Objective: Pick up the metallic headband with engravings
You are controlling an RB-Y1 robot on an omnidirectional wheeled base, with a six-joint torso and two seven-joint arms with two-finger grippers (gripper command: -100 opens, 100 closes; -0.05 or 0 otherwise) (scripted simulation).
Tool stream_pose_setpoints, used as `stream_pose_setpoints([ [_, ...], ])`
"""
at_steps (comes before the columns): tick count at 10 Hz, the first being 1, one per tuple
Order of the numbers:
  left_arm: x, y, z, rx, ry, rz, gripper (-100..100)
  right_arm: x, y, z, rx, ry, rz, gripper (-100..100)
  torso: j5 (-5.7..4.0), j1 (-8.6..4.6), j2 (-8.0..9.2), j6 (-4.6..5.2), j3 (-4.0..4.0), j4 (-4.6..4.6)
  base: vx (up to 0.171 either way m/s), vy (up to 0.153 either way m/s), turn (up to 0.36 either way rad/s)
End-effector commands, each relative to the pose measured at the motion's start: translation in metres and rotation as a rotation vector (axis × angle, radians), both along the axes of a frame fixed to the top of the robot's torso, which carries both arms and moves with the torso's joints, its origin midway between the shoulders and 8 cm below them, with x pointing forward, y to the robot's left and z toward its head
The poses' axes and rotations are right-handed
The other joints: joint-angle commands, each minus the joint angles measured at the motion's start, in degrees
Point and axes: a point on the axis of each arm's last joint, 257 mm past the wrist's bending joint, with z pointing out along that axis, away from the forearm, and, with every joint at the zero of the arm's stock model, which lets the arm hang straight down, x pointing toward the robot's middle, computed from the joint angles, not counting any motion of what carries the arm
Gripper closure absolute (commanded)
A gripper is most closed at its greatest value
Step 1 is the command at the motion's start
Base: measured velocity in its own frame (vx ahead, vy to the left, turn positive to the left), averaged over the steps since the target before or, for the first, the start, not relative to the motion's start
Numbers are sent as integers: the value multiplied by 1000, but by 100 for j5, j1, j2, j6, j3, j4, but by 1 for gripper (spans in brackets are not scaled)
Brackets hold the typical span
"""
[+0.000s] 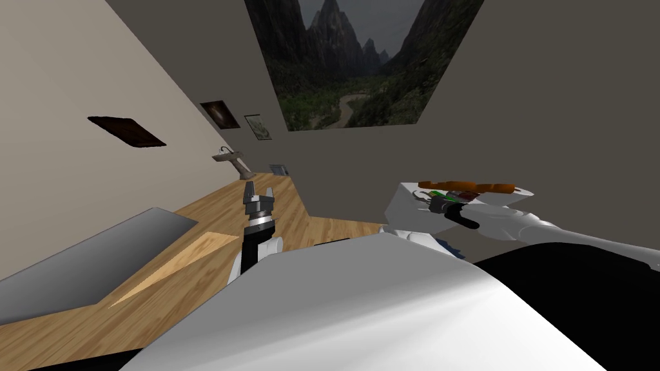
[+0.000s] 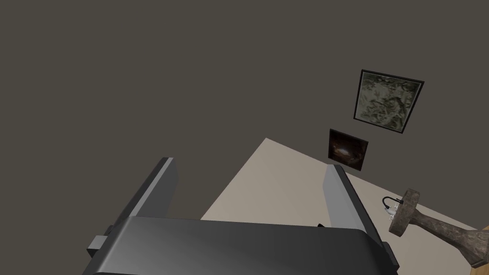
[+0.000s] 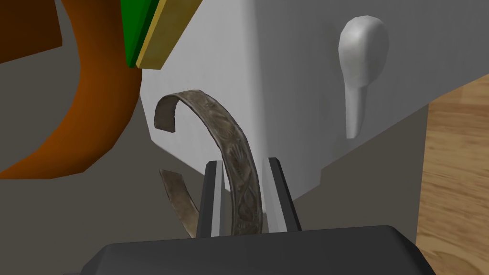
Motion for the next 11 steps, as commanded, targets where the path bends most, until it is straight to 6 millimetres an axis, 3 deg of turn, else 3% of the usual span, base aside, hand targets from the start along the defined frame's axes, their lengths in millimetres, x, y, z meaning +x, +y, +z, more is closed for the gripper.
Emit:
stream_pose_setpoints([
  [1, 0, 0, 0, 0, 0, 0, 0, -1, -1, 0, -13, 10, 10, 100, 0, 0, 0, 0, 0, 0, 0, 0, 0],
  [2, 0, 0, 0, 0, 0, 0, 0, -3, 9, -2, 12, -11, 6, 100, -1, 0, 4, 0, 2, 1, 23, -10, 2],
  [4, 0, 0, 0, 0, 0, 0, 0, -11, 4, -1, -6, 5, 7, 100, -2, -2, -3, 1, -1, 1, 25, -7, 4],
  [5, 0, 0, 0, 0, 0, 0, 0, -13, 14, -3, 24, -18, -1, 100, -3, -2, 1, 1, 1, 1, 31, -12, -1],
  [11, 0, 0, 0, 0, 0, 0, 0, -32, 11, 2, -5, 1, -1, 100, -2, -4, 1, 3, 3, 3, 19, -7, 3],
])
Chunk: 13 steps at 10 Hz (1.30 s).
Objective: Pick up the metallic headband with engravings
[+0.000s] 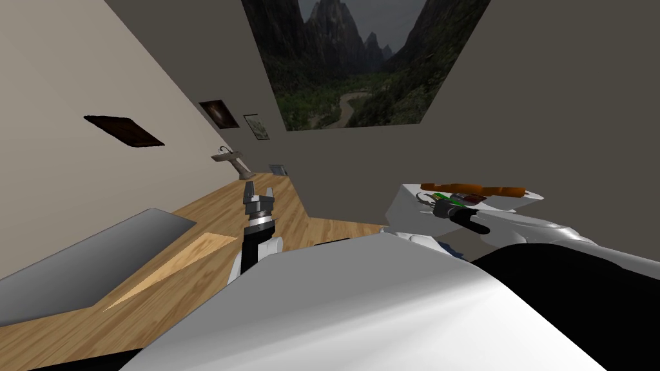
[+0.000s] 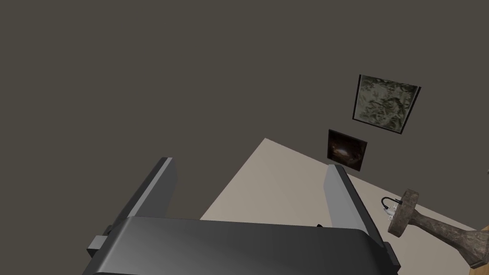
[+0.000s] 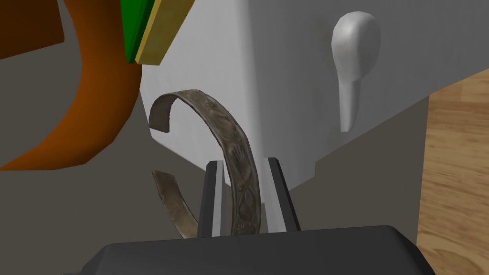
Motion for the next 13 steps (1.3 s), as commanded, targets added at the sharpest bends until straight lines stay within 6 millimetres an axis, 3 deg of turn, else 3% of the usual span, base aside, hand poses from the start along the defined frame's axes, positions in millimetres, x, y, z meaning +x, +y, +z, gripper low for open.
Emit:
stream_pose_setpoints([
  [1, 0, 0, 0, 0, 0, 0, 0, -1, -1, 0, -14, 11, 10, 100, 0, 0, 0, 0, 0, 0, 0, 0, 0],
  [2, 0, 0, 0, 0, 0, 0, 0, -4, 6, 3, 3, -8, 3, 100, 1, 2, 3, -1, 2, 0, 24, -11, 3],
  [6, 0, 0, 0, 0, 0, 0, 0, -23, 3, 9, -3, -2, -16, 100, 4, 6, -3, -2, -1, 0, 26, -6, 4],
  [13, 0, 0, 0, 0, 0, 0, 0, -37, 11, 22, -24, 6, -6, 100, 7, 9, 2, -2, 0, -1, 16, -5, 1],
])
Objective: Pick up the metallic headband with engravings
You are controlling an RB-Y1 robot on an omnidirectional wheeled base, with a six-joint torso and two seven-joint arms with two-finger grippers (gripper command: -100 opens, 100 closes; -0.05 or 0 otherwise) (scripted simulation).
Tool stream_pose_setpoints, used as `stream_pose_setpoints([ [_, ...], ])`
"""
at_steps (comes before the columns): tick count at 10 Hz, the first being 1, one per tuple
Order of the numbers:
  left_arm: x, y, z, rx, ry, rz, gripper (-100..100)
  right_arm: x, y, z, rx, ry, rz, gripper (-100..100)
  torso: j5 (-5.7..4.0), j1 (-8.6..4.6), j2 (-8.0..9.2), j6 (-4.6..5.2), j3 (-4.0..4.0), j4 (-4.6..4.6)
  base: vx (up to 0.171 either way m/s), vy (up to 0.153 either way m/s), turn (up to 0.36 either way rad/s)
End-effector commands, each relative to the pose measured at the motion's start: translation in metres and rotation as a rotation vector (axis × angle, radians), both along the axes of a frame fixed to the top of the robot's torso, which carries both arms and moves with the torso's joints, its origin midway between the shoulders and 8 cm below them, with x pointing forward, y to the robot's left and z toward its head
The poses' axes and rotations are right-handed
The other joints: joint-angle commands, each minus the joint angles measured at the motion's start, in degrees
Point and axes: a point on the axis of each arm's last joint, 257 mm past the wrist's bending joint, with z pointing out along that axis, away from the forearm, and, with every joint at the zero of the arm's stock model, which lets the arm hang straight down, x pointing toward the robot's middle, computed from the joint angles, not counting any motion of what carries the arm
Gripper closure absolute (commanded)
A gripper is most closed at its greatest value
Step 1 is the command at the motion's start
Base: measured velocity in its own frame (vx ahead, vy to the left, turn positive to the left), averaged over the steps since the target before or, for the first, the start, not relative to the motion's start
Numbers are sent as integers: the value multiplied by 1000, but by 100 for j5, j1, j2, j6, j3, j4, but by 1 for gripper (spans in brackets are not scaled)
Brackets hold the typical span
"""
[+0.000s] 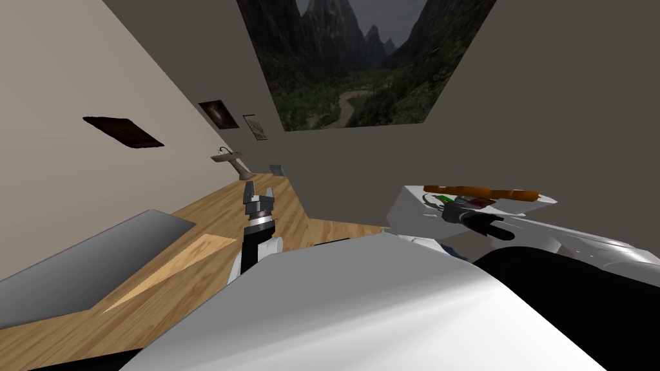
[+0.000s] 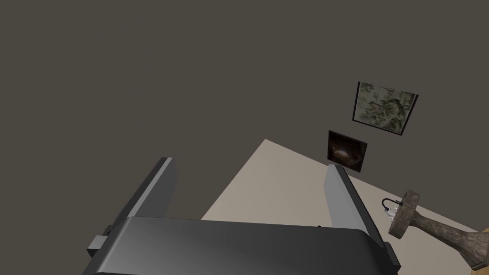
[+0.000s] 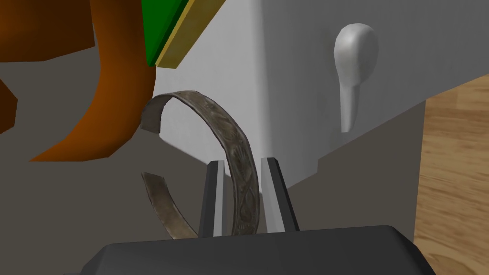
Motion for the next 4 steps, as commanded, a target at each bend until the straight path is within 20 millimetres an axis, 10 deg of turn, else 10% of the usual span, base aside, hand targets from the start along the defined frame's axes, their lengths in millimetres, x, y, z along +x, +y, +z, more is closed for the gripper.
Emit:
stream_pose_setpoints([
  [1, 0, 0, 0, 0, 0, 0, 0, -9, -2, 5, -4, 3, -11, 100, 0, 0, 0, 0, 0, 0, 30, -5, 7],
  [3, 0, 0, 0, 0, 0, 0, 0, -7, -3, 5, -10, 7, -3, 100, -1, -3, 1, 0, 0, -1, 8, -5, -3],
  [4, 0, 0, 0, 0, 0, 0, 0, -8, -3, 5, -14, 9, -1, 0, -1, -2, 3, -1, 0, -1, 0, 0, 0],
])
